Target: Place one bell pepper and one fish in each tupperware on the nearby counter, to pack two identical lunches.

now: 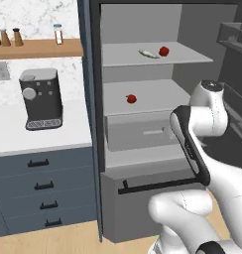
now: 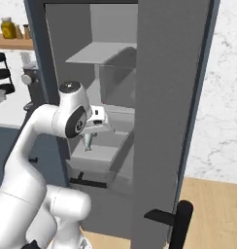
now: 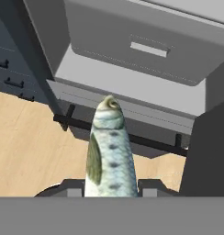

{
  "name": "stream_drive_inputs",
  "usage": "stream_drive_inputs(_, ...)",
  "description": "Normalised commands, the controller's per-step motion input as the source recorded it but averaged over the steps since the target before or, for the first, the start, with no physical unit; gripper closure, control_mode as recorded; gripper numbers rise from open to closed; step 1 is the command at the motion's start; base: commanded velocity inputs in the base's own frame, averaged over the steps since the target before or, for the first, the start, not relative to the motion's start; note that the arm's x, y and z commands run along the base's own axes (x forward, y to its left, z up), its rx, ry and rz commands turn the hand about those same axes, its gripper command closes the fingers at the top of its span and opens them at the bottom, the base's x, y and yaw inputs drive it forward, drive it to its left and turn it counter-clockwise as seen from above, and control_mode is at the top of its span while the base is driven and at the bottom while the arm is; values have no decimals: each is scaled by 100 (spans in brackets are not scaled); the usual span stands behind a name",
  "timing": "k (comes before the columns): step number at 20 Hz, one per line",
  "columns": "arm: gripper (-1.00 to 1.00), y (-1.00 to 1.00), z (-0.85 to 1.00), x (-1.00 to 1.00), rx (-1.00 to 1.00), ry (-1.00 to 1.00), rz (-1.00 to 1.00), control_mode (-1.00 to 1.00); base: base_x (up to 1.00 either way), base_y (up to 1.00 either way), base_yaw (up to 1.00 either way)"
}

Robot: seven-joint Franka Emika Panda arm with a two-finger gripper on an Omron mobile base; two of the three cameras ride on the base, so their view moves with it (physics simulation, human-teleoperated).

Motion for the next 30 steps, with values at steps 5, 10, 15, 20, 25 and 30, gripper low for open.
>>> stream_drive_inputs(5,100,0,0,0,0,0,0,100,-52,99,1)
stream_drive_inputs(10,100,0,0,0,0,0,0,100,-16,100,10)
stream_drive_inputs(15,100,0,0,0,0,0,0,100,9,100,6)
stream_drive_inputs(20,100,0,0,0,0,0,0,100,55,100,0)
stream_drive_inputs(25,100,0,0,0,0,0,0,100,73,96,-4)
stream_drive_inputs(30,100,0,0,0,0,0,0,100,59,53,-8)
